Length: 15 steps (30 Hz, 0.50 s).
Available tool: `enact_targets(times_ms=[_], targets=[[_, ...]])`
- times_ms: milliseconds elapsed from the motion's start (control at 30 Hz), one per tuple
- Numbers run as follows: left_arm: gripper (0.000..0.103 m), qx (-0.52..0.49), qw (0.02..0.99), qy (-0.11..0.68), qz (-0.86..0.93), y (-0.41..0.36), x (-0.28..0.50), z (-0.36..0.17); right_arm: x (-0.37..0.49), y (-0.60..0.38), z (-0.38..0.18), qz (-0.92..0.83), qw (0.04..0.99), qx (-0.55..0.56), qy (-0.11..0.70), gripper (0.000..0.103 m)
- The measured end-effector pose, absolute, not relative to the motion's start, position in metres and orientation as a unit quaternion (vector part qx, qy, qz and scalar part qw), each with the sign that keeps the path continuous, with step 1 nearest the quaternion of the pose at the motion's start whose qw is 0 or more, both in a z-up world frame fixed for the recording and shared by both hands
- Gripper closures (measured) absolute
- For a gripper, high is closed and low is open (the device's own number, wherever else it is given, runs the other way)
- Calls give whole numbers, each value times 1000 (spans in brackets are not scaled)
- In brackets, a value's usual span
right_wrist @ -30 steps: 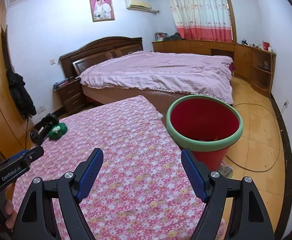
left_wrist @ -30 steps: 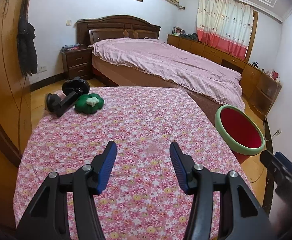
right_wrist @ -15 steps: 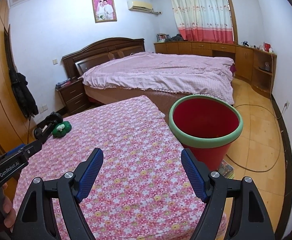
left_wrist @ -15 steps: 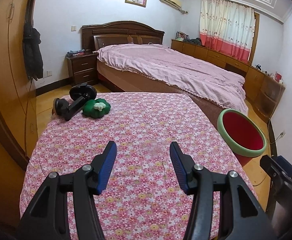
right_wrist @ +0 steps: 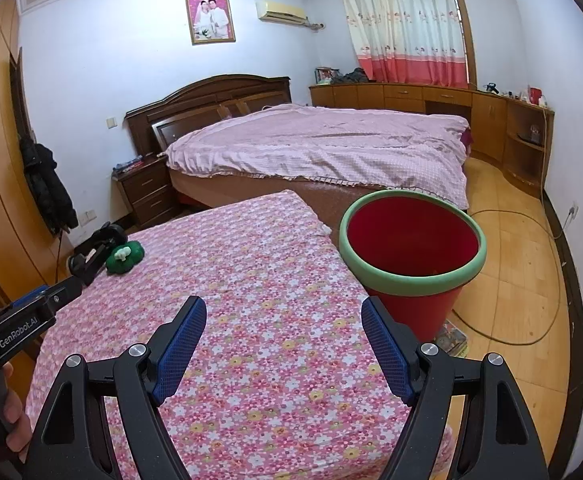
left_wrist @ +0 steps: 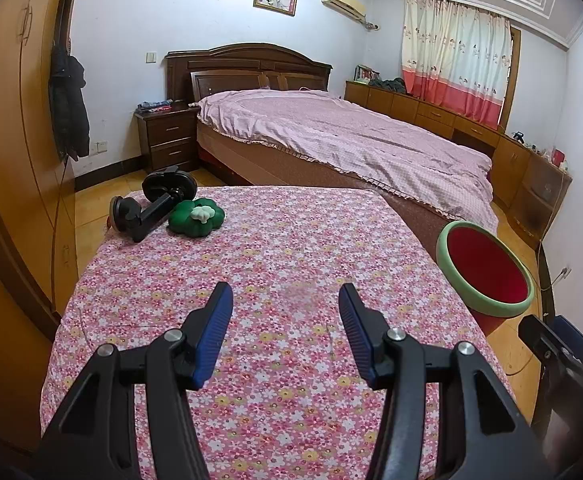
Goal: Collect trash
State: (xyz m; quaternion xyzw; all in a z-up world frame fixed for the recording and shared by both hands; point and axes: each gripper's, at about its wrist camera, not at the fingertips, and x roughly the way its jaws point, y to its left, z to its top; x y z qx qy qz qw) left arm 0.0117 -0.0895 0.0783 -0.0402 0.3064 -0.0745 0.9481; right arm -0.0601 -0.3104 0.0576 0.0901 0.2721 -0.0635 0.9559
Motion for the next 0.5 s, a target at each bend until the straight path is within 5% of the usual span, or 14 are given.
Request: enact_targets(times_ms=[500], targets=[[48,-41,948,307,-74,-89,12,78,-60,-308,58,-60,956,91,273,22]])
